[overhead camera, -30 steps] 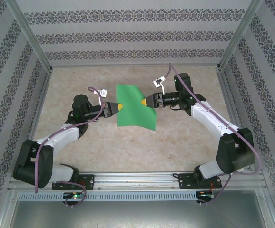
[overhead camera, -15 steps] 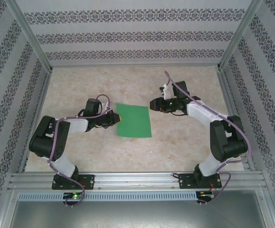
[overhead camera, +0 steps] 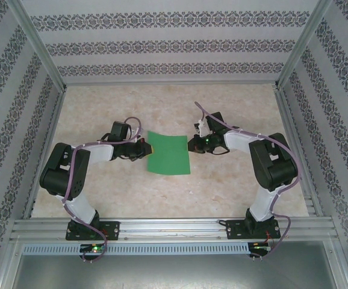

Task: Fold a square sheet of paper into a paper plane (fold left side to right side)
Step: First fold in half a square sheet of paper at the center of the table.

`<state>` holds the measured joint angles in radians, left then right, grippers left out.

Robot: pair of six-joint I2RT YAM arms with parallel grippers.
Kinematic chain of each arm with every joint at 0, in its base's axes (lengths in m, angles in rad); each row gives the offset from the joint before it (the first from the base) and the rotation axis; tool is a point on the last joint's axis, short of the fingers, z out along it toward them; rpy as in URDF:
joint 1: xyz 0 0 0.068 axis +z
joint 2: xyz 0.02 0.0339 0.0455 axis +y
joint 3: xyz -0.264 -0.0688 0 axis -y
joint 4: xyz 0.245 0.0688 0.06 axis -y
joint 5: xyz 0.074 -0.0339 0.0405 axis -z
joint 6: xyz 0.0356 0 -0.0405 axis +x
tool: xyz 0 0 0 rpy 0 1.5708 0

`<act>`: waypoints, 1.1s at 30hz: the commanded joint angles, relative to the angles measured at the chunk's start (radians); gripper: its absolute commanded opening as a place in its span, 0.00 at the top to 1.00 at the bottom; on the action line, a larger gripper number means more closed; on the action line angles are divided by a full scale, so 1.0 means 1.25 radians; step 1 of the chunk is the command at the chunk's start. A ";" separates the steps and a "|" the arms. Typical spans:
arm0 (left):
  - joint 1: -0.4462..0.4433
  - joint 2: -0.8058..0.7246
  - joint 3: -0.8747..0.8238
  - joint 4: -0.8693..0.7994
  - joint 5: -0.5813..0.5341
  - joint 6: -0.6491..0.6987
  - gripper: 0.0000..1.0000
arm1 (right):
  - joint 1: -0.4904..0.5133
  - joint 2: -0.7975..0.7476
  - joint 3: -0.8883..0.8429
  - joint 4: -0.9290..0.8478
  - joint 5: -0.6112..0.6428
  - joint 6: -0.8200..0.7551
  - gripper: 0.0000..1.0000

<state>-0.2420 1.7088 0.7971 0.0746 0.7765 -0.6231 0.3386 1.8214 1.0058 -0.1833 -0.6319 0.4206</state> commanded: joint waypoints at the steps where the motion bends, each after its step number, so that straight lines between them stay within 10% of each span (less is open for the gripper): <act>1: -0.005 0.014 0.028 -0.058 -0.002 0.043 1.00 | 0.007 0.022 0.014 -0.005 0.017 -0.002 0.94; 33: -0.117 0.086 0.152 0.046 0.084 -0.041 0.49 | 0.011 0.060 -0.020 -0.020 0.053 -0.019 0.97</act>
<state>-0.3649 1.7943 0.9565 0.1127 0.8635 -0.6666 0.3386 1.8851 1.0054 -0.1932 -0.5987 0.4129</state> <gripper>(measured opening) 0.503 0.050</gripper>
